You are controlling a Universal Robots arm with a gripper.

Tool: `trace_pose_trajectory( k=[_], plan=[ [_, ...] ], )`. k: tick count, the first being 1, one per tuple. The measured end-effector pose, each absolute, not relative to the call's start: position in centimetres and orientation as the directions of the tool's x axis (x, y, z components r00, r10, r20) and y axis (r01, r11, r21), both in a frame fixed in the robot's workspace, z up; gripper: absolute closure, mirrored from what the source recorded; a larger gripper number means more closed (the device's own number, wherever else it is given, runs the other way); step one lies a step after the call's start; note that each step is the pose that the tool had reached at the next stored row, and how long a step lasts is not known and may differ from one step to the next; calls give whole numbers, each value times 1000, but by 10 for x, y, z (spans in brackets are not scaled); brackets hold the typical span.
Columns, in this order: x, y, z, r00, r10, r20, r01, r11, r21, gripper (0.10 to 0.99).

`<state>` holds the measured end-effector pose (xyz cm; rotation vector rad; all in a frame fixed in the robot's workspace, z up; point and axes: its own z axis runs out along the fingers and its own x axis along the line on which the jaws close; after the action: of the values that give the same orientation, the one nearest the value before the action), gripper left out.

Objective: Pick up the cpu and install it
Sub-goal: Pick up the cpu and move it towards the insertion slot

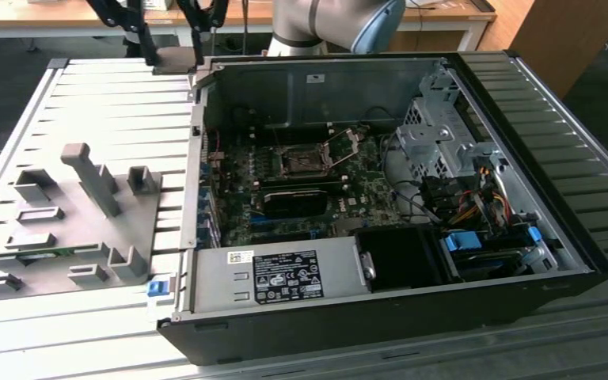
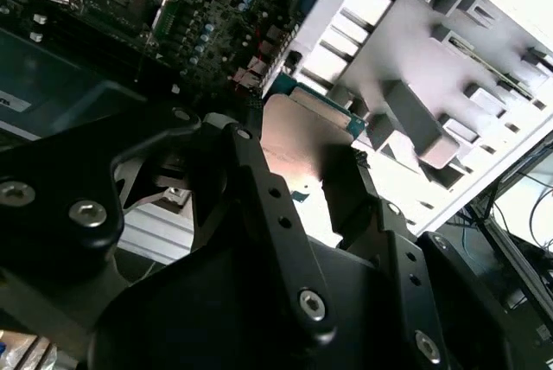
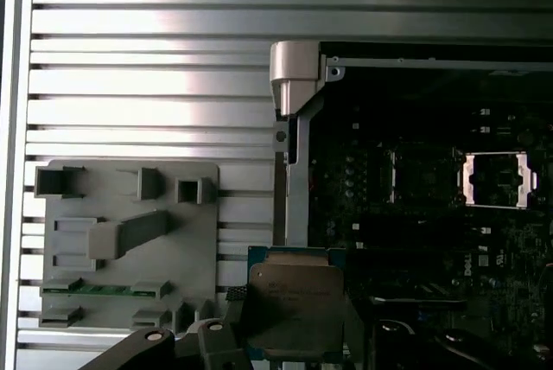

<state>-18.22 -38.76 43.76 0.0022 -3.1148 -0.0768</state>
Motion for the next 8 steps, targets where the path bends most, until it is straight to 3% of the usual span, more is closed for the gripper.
trace_pose_trajectory(
  k=[8],
  plan=[
    [-153,-385,434,-1000,-2,26,-1,999,49,557]
  ],
)
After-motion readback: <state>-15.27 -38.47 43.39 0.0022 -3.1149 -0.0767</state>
